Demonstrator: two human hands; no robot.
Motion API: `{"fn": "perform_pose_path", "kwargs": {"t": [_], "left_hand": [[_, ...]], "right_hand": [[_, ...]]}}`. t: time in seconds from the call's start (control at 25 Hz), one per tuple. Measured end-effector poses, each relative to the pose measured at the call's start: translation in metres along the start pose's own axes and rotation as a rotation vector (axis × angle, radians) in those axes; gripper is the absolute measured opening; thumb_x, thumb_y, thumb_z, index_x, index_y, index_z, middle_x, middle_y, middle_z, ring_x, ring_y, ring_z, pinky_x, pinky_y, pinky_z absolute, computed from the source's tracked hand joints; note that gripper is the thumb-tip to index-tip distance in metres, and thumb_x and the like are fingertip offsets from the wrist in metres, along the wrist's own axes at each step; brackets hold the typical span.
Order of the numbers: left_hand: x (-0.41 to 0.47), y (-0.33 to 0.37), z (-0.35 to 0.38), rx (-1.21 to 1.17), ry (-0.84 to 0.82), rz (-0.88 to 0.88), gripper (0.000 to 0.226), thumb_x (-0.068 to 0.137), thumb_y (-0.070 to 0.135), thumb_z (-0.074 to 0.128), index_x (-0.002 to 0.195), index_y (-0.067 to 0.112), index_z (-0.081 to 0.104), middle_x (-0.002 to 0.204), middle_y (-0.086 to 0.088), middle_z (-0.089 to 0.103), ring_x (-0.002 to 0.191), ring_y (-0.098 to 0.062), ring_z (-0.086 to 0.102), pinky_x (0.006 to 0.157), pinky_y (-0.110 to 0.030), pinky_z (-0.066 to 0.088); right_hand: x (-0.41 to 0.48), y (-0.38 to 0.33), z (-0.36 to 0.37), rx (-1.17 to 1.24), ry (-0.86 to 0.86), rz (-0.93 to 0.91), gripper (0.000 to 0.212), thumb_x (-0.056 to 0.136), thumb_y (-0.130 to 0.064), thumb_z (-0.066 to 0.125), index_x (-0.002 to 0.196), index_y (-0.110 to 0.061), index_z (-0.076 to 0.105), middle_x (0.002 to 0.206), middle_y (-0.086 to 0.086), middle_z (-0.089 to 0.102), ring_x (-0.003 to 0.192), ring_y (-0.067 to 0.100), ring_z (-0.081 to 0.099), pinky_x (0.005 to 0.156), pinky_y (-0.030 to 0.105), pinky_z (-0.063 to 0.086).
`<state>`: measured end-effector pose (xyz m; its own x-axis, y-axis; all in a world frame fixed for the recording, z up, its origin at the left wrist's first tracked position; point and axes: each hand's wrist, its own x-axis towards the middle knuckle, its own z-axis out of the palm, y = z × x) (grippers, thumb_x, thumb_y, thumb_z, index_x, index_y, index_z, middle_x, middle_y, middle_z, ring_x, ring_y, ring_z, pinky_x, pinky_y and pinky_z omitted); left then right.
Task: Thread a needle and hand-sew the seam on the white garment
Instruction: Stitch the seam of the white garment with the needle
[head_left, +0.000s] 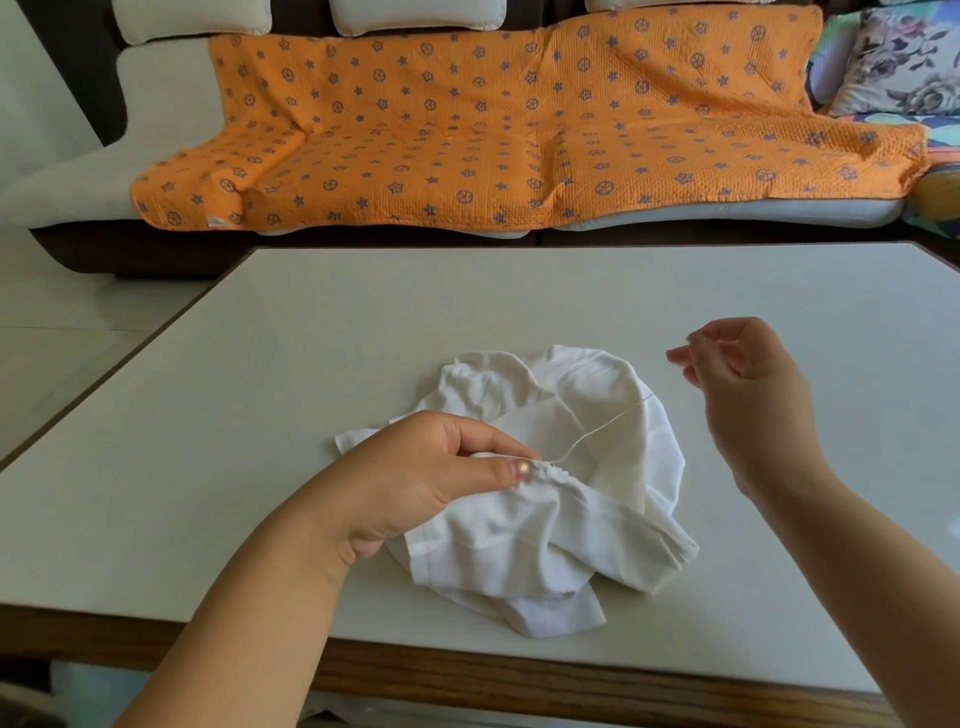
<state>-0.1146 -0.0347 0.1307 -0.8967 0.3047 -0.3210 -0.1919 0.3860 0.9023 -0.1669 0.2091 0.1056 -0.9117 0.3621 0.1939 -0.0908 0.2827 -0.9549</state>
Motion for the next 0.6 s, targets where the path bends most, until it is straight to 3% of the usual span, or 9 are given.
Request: {"fn": "perform_pose_path", "kwargs": {"t": [0.16,0.28,0.4,0.6], "left_hand": [[-0.001,0.002,-0.002,-0.044,0.019,0.02,0.019,0.079,0.03,0.073,0.096,0.025,0.078,0.101,0.014,0.076,0.104,0.006,0.065,0.096,-0.017,0.041],[-0.002,0.001,-0.003,-0.046,0.023,0.034,0.03,0.068,0.037,0.073,0.094,0.023,0.078,0.098,0.01,0.076,0.1,0.003,0.067,0.093,-0.016,0.042],[-0.003,0.0,-0.004,-0.055,0.032,0.023,0.019,0.076,0.027,0.075,0.092,0.019,0.078,0.095,0.003,0.077,0.097,-0.002,0.069,0.091,-0.016,0.043],[-0.004,0.0,-0.005,-0.054,0.046,0.017,0.008,0.084,0.018,0.072,0.087,0.022,0.078,0.096,0.0,0.077,0.098,-0.005,0.069,0.095,-0.02,0.044]], "right_hand": [[-0.038,-0.021,0.008,-0.055,-0.359,-0.127,0.012,0.093,-0.017,0.056,0.089,-0.025,0.063,0.071,0.001,0.07,0.066,0.015,0.07,0.066,0.031,0.057],[-0.06,-0.029,0.012,-0.08,-0.554,-0.135,0.014,0.091,-0.019,0.06,0.088,-0.029,0.069,0.07,0.001,0.069,0.067,0.014,0.069,0.072,0.035,0.058],[-0.066,-0.028,0.016,-0.024,-0.636,-0.036,0.01,0.092,-0.023,0.062,0.089,-0.028,0.07,0.073,0.0,0.07,0.073,0.016,0.068,0.079,0.034,0.058],[-0.071,-0.027,0.021,0.005,-0.672,-0.004,0.011,0.094,-0.021,0.061,0.088,-0.024,0.069,0.083,-0.004,0.072,0.076,0.0,0.063,0.069,0.009,0.046]]}}
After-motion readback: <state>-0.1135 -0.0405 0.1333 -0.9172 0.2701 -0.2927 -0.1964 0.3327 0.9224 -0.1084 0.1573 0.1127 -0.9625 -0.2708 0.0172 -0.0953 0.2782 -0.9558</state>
